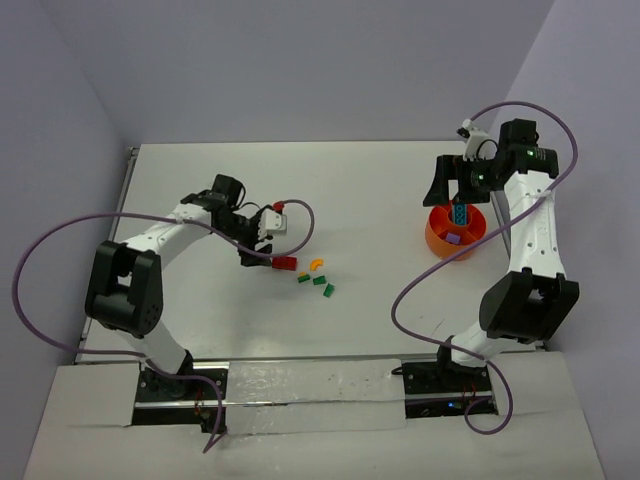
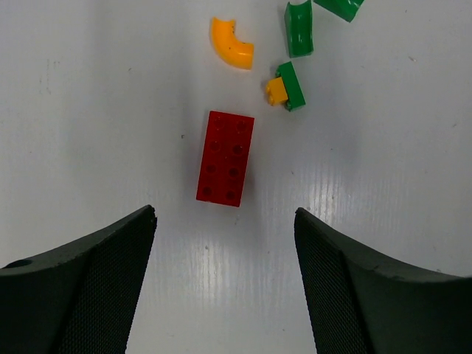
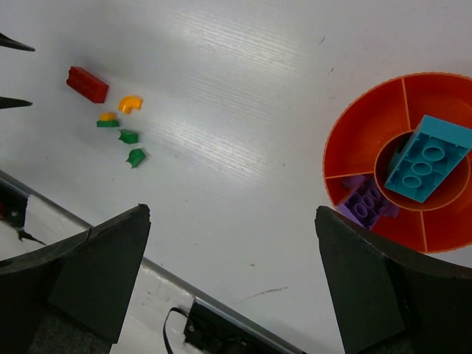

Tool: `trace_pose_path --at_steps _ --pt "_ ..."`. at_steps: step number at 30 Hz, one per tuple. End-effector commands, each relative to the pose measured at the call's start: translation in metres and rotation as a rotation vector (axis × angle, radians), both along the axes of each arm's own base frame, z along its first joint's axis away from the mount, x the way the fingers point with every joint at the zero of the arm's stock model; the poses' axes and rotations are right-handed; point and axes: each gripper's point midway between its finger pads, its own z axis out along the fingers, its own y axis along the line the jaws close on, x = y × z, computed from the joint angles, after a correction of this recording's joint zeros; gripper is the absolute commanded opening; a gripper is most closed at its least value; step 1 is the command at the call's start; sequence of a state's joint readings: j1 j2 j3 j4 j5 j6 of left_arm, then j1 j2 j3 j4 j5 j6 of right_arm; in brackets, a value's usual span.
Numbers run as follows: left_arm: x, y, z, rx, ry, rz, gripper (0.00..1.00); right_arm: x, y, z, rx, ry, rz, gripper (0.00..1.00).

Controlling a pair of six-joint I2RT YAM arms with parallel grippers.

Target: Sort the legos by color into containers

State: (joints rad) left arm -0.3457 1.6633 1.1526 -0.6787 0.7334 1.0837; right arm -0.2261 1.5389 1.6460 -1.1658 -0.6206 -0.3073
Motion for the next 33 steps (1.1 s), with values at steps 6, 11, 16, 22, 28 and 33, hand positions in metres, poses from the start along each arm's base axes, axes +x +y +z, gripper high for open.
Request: trace_pose_path --at_steps 6,11,16,22,28,33 --pt "0.017 -0.029 -0.009 0.026 -0.113 -0.121 0.8 -0.006 0.006 0.009 -0.001 -0.059 0.015 1.0" --pt "0.024 -0.035 -0.027 0.068 -0.124 -0.125 0.78 -0.01 0.007 0.011 -0.005 -0.076 0.017 1.0" --pt "0.029 -0.035 -0.04 0.103 -0.139 -0.126 0.75 -0.015 0.012 0.008 0.019 -0.078 0.026 1.0" --pt "0.027 -0.034 -0.052 0.138 -0.129 -0.143 0.72 -0.016 0.017 0.004 0.048 -0.08 0.029 1.0" --pt "0.022 -0.033 -0.061 0.16 -0.137 -0.157 0.55 -0.01 0.026 0.007 0.118 -0.104 0.028 1.0" --pt "0.024 -0.035 -0.053 0.143 -0.174 -0.115 0.21 0.001 0.044 0.001 0.239 -0.118 -0.006 1.0"
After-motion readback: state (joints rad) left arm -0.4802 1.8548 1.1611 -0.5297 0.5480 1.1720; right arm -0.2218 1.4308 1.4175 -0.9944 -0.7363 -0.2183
